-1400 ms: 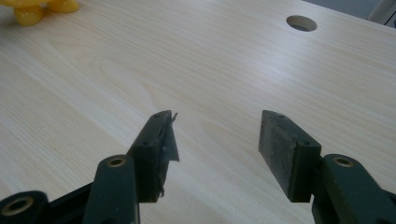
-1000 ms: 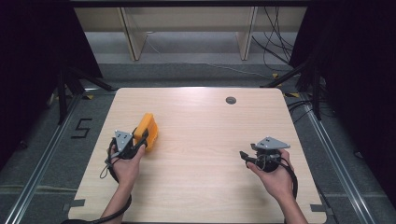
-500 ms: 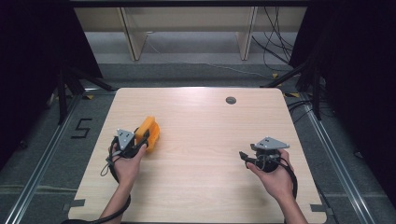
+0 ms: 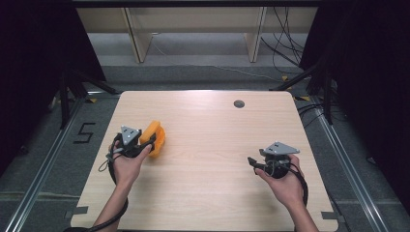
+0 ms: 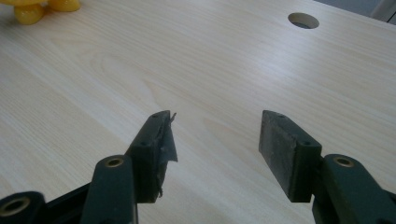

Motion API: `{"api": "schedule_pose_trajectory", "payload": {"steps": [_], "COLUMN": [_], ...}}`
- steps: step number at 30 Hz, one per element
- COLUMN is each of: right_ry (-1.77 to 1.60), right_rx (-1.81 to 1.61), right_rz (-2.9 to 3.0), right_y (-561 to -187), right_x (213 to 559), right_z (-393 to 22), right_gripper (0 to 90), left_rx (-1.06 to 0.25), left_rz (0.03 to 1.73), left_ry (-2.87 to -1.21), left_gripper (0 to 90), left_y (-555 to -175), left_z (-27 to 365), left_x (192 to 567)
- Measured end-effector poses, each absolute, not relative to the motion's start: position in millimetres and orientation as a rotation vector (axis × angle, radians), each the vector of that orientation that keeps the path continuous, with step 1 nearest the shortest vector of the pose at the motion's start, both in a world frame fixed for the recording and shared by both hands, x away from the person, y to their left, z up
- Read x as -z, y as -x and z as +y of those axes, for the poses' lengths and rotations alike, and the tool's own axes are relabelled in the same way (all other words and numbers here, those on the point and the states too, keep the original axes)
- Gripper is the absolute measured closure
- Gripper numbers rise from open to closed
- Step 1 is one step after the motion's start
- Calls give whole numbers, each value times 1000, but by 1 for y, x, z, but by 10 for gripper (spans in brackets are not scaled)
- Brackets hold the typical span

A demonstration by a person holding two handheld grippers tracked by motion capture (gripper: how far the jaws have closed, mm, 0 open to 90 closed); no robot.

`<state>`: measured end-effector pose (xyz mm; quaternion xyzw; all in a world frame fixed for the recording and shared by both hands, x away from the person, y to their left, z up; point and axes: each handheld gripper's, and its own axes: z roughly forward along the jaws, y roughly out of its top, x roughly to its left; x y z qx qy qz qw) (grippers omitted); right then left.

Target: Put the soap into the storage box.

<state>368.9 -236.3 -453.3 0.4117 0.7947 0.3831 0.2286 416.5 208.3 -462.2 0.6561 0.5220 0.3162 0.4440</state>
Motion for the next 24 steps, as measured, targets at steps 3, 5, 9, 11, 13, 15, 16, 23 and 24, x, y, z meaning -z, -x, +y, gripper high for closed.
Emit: {"api": "schedule_pose_trajectory", "payload": {"steps": [3, 5, 9, 11, 13, 15, 16, 23, 24], "right_ry": [-1144, -1119, -1168, -1169, -1140, -1151, -1156, -1159, -1162], "right_rx": [-1054, -1051, -1064, -1066, -1070, -1065, -1062, -1064, -1067], "right_rz": [2187, 2179, 2178, 2176, 2199, 2179, 2181, 2170, 2173], "right_y": [-369, -370, -368, -367, -370, -369, -369, -369, -369], "right_x": [453, 454, 454, 454, 454, 454, 454, 453, 454], "right_z": [-236, -237, -236, -236, -238, -237, -237, -239, -239], "right_gripper": [446, 446, 445, 444, 444, 443, 443, 444, 444], "left_rx": [-763, -754, -713, -703, -702, -676, -655, -558, -563], "left_rz": [1302, 1303, 1284, 1277, 1272, 1246, 1240, 1208, 1199], "left_ry": [-1645, -1656, -1710, -1726, -1727, -1730, -1732, -1731, -1715], "left_gripper": [387, 377, 339, 326, 303, 285, 276, 276, 302], "left_y": [-418, -417, -410, -405, -398, -389, -385, -335, -328], "left_z": [211, 213, 218, 223, 227, 233, 235, 268, 272], "left_x": [456, 452, 446, 442, 440, 442, 443, 478, 486]}}
